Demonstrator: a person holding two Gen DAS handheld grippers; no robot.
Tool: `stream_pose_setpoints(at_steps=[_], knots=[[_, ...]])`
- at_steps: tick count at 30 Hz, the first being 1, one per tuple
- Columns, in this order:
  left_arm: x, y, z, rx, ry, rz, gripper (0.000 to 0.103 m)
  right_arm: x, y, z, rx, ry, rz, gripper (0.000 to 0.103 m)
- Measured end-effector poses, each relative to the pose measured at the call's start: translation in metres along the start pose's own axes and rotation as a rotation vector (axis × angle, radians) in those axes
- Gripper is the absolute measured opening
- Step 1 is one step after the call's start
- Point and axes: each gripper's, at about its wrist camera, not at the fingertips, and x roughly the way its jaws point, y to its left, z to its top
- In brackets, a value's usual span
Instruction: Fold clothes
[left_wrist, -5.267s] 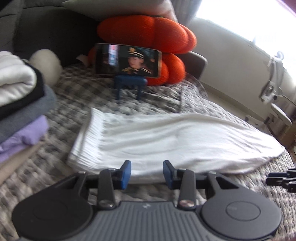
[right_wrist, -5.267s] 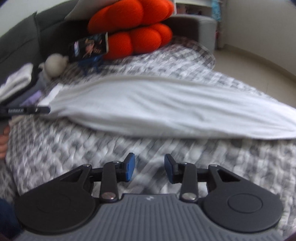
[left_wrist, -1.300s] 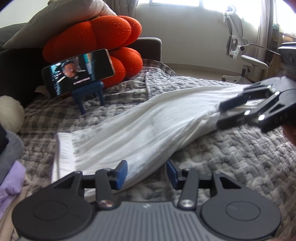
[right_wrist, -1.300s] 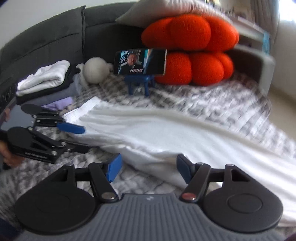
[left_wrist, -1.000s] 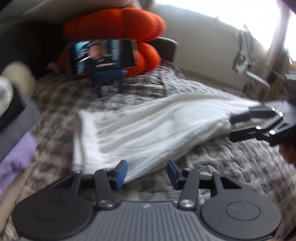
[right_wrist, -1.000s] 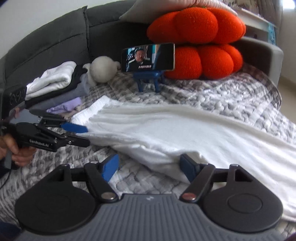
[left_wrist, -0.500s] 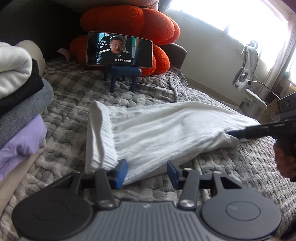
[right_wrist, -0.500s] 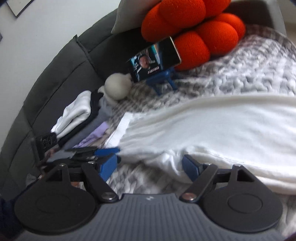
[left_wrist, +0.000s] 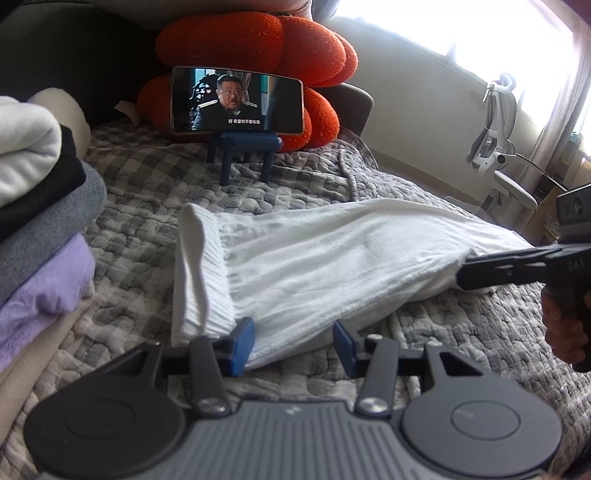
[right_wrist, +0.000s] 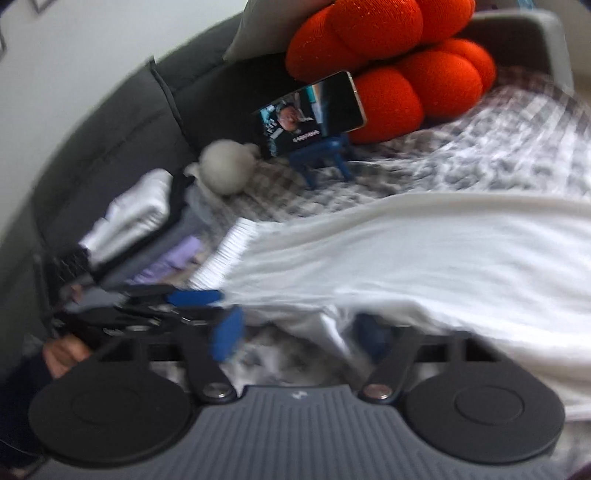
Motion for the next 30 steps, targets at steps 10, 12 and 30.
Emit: stream_pose_setpoints(at_steps=[10,12,30], knots=[[-0.004,0.014,0.003,-0.056,0.000,-0.034,0.047,-0.021,0.003,-0.019,0.064,0.029,0.103,0.009],[-0.007,0.014,0.004,-0.064,0.000,-0.033,0.047,-0.027,0.005,-0.021,0.050,0.031,0.112,0.009],[-0.038,0.017,0.007,-0.077,-0.081,0.139,0.049,-0.032,0.004,-0.038,0.047,0.058,0.018,0.015]])
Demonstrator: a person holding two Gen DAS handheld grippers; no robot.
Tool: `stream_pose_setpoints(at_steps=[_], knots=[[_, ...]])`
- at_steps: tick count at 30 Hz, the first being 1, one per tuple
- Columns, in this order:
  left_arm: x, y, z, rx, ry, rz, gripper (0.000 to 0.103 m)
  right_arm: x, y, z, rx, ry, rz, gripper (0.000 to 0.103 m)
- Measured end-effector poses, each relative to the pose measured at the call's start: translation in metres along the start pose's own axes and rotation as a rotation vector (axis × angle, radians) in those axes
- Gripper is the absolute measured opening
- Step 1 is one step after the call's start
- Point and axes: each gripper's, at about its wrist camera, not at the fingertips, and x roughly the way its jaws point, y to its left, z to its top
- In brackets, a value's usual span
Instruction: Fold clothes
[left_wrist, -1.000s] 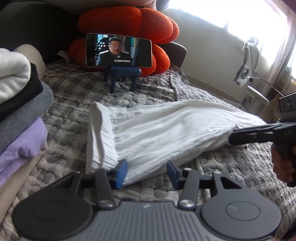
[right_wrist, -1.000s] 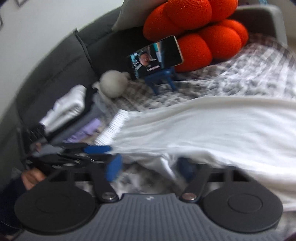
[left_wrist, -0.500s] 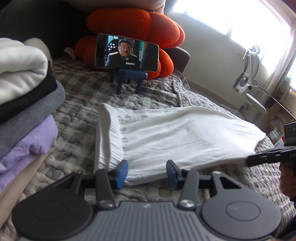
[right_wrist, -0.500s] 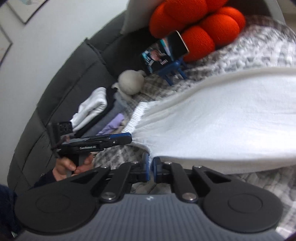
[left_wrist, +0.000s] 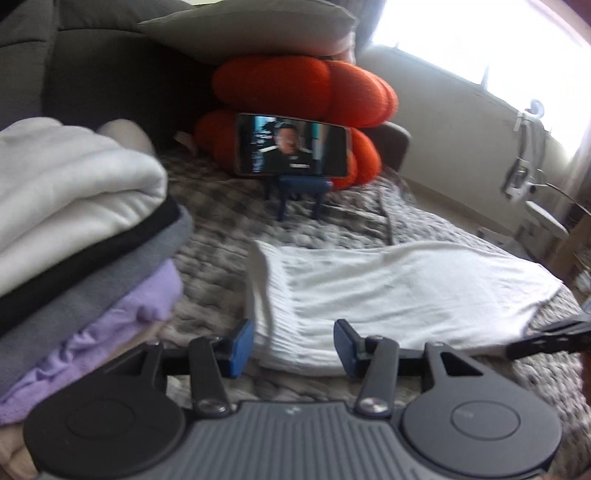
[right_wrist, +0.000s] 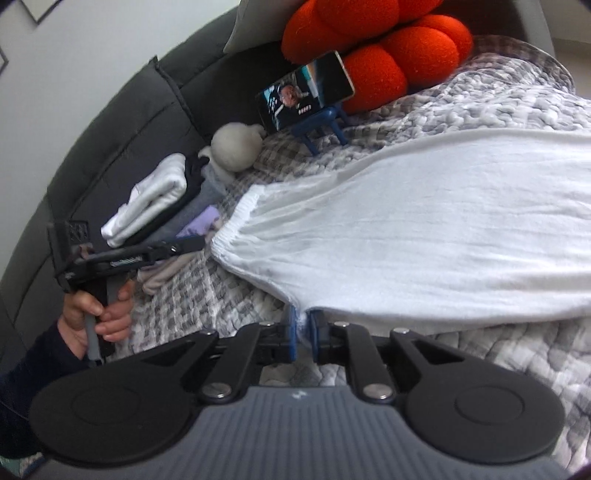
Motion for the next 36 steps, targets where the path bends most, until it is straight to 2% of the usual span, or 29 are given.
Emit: stream_pose_setpoints(at_steps=[2,5,7,8,10,13,17,22,25,28,33,36], knots=[[0.012,0.001,-0.002,-0.034,0.018,-0.005,0.049,-0.001,-0.001,-0.001,0.019,-0.008,-0.003,0.015],[0.022,0.000,-0.008,-0.066,0.031,0.034,0.048,-0.002,-0.003,-0.003,0.047,-0.021,-0.008,0.015],[0.025,-0.001,-0.011,-0.082,0.031,0.062,0.032,-0.004,-0.004,-0.003,0.056,-0.027,-0.010,0.012],[0.027,-0.001,-0.013,-0.091,0.031,0.076,0.031,-0.005,-0.003,-0.003,0.053,-0.029,-0.009,0.011],[0.023,0.007,-0.013,-0.138,0.029,0.057,0.026,-0.006,-0.002,-0.003,0.048,-0.033,-0.007,0.008],[0.016,0.015,-0.011,-0.171,0.028,0.031,0.024,-0.014,0.005,0.002,0.005,-0.046,0.031,0.007],[0.015,0.015,-0.012,-0.154,0.035,0.029,0.024,0.002,0.011,-0.002,-0.110,0.057,-0.060,0.006],[0.016,0.012,-0.015,-0.116,0.037,0.041,0.024,-0.010,0.019,0.002,-0.140,0.028,-0.042,0.006],[0.017,0.010,-0.017,-0.093,0.038,0.048,0.025,0.001,0.020,-0.004,-0.161,0.072,-0.102,0.007],[0.018,0.008,-0.018,-0.070,0.039,0.055,0.027,-0.004,0.020,-0.002,-0.134,0.060,-0.084,0.014],[0.012,0.009,-0.014,-0.079,0.042,0.042,0.037,-0.007,0.015,-0.002,-0.066,0.043,-0.080,0.017],[0.003,0.014,-0.012,-0.112,0.013,0.039,0.041,-0.014,0.011,-0.005,-0.020,0.001,-0.061,0.041]])
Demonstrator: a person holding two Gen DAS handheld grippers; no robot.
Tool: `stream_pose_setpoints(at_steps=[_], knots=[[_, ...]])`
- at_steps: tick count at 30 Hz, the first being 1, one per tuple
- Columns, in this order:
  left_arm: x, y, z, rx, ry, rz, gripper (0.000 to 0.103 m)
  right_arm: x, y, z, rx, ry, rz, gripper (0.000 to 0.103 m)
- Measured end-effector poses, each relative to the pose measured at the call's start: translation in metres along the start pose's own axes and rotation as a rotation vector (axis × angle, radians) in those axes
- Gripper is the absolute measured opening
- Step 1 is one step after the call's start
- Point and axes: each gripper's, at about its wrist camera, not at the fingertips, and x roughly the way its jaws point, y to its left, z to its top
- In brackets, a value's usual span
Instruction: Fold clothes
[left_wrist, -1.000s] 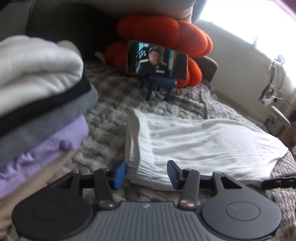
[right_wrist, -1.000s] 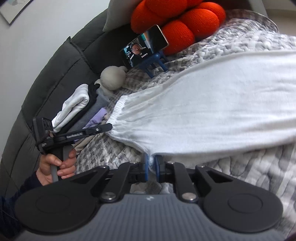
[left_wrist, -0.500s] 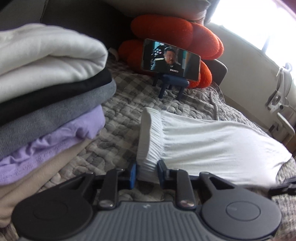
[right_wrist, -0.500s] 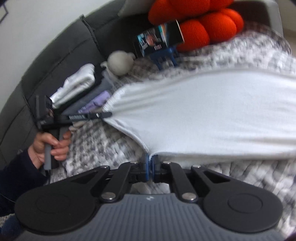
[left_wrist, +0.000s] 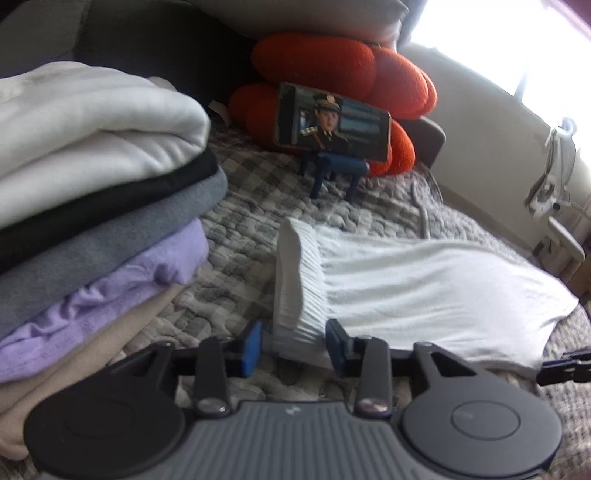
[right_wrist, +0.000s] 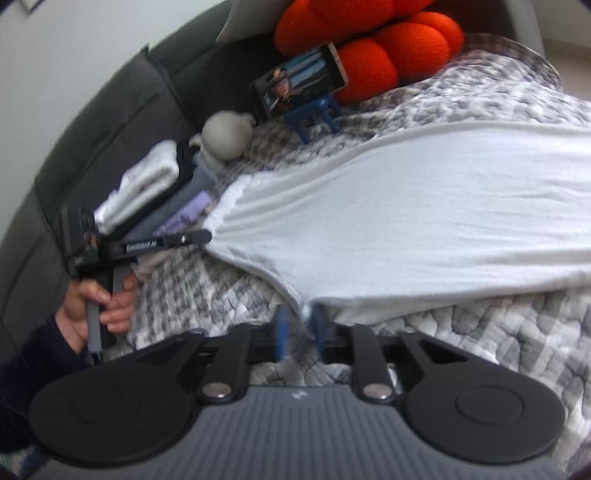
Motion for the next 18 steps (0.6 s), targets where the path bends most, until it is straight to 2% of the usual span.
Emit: stream_pose_setpoints(at_steps=[3,5,7,8,10,12,15,18], knots=[[-0.003,-0.002,0.003,-0.013,-0.025,-0.005,0.040,0.001,-0.002,0.000,0.025,-0.018,-0.001,0.041],[-0.001,-0.002,0.002,-0.019,-0.022,0.000,0.038,0.003,-0.005,0.001,0.063,-0.023,0.002,0.036],[0.001,-0.002,0.001,-0.026,-0.019,0.005,0.025,0.004,-0.009,0.001,0.103,-0.021,0.006,0.011],[0.002,-0.002,0.001,-0.029,-0.017,0.008,0.024,0.005,-0.011,0.001,0.124,-0.014,0.006,0.007],[0.003,-0.003,0.000,-0.036,-0.013,0.013,0.013,0.005,-0.013,0.000,0.148,-0.004,0.012,0.005],[0.005,-0.003,0.000,-0.042,-0.009,0.019,0.009,0.001,-0.010,0.000,0.140,-0.010,0.032,0.005],[0.006,-0.002,-0.001,-0.052,-0.001,0.021,0.007,-0.005,-0.006,0.002,0.115,-0.025,0.054,0.005],[0.004,-0.002,-0.003,-0.045,0.000,0.018,0.007,0.007,-0.007,0.000,0.102,0.035,0.015,0.005]])
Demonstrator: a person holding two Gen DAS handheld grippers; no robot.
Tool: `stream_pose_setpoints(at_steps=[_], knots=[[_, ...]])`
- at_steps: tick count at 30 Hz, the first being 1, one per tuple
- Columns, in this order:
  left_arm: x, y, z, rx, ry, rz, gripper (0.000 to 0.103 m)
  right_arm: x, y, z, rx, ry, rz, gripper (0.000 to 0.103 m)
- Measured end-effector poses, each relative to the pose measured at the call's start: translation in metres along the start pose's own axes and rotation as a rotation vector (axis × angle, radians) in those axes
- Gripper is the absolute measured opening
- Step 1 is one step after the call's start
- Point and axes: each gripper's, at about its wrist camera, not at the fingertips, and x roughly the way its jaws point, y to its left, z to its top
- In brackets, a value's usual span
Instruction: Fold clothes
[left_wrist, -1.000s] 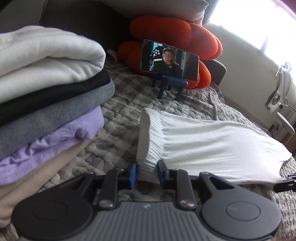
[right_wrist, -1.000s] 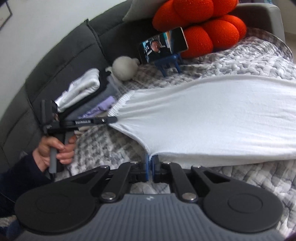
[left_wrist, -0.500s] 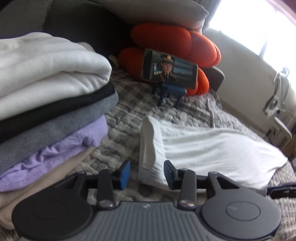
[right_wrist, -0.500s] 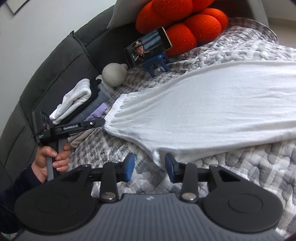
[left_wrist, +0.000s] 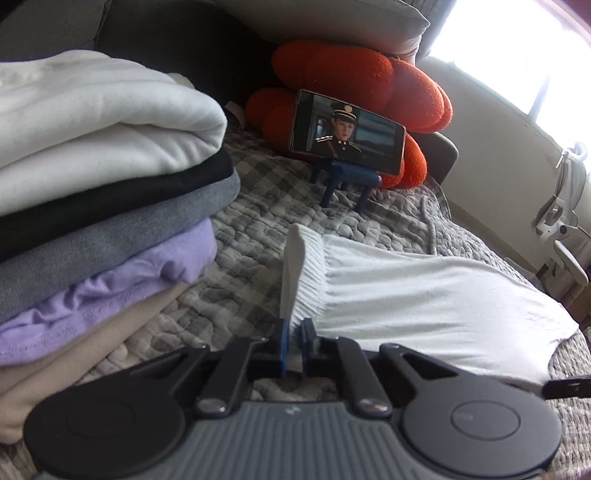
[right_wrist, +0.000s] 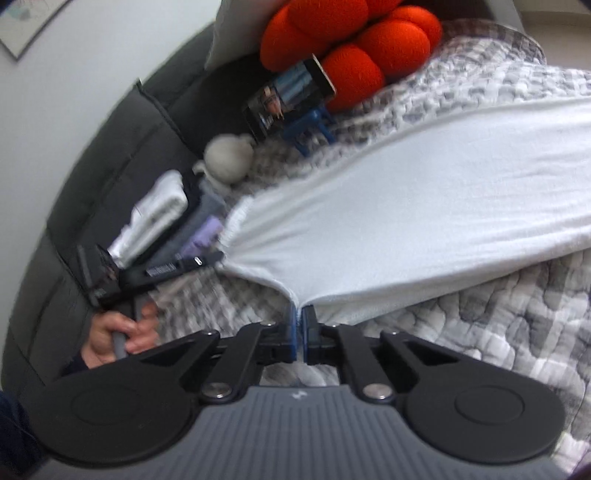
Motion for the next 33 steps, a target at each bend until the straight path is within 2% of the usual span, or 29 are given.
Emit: stream_pose_setpoints(at_steps=[7,11,13,18,19,22,24,27,33], knots=[[0.003,0.001,-0.003,-0.031,-0.019,0.003,0.006,-0.005,-0.001,-0.001,0.005,-0.009,0.016,0.005],[0.001,0.014,-0.004,-0.124,-0.018,-0.029,0.006,-0.001,-0.003,-0.003,0.008,0.007,0.003,0.005],[0.003,0.014,-0.005,-0.130,-0.013,-0.020,0.006,0.002,0.000,-0.003,-0.022,0.012,-0.022,0.003],[0.004,-0.005,-0.004,-0.020,-0.012,0.040,0.008,0.000,0.012,-0.004,-0.121,0.022,-0.063,0.007],[0.004,-0.005,-0.004,-0.017,-0.009,0.044,0.009,-0.002,0.014,-0.004,-0.140,0.023,-0.064,0.014],[0.004,0.000,-0.002,-0.031,0.004,0.049,0.020,-0.012,0.015,-0.005,-0.175,0.013,-0.074,0.017],[0.001,0.004,0.001,-0.050,0.007,0.054,0.030,-0.020,0.014,-0.005,-0.177,-0.011,-0.111,0.019],[-0.004,0.005,0.006,-0.057,-0.013,0.074,0.032,-0.036,0.006,-0.004,-0.173,-0.071,-0.171,0.024],[-0.010,-0.006,0.018,-0.024,-0.063,0.119,0.034,-0.048,-0.016,-0.005,-0.100,-0.152,-0.286,0.024]])
